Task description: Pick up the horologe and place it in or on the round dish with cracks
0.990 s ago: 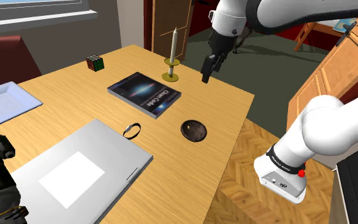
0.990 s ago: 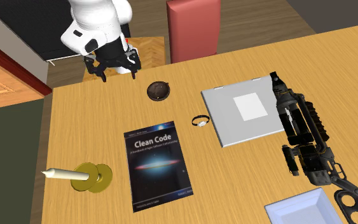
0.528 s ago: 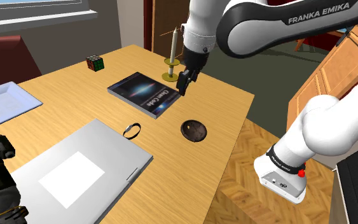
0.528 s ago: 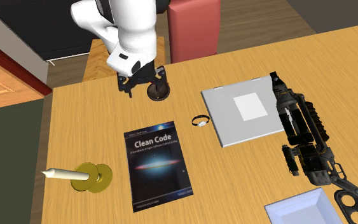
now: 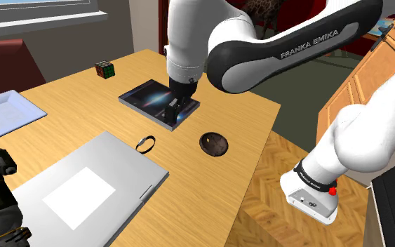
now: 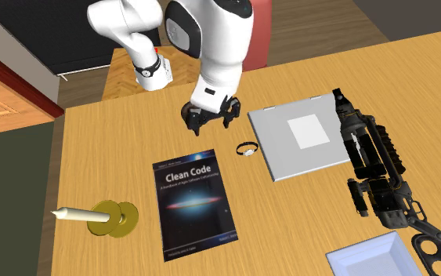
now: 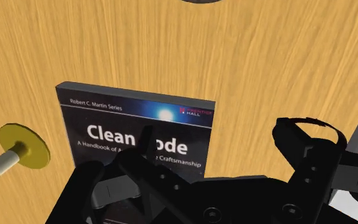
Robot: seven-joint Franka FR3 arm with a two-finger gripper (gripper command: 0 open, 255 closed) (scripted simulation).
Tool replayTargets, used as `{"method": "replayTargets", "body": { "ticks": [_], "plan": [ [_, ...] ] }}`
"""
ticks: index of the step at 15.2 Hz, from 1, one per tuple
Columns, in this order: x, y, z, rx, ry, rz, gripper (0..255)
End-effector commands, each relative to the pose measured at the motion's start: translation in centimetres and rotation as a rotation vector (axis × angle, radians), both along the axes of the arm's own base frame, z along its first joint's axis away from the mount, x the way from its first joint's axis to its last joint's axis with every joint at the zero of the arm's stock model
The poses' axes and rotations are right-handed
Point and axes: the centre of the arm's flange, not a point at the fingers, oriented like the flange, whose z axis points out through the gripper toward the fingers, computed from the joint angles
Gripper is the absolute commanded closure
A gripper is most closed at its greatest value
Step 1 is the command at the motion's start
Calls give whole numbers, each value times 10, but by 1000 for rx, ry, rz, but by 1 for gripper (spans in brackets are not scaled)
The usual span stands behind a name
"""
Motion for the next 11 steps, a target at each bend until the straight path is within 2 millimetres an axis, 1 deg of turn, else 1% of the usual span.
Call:
{"method": "replayTargets", "body": {
  "ticks": [1, 7, 8, 11],
  "plan": [
    [6, 24, -10, -10, -11, 26, 0],
    [17, 96, -46, -43, -40, 104, 0],
    [17, 97, -47, -44, -41, 105, 0],
    [20, 94, -62, -44, -41, 105, 0]
  ]
}}
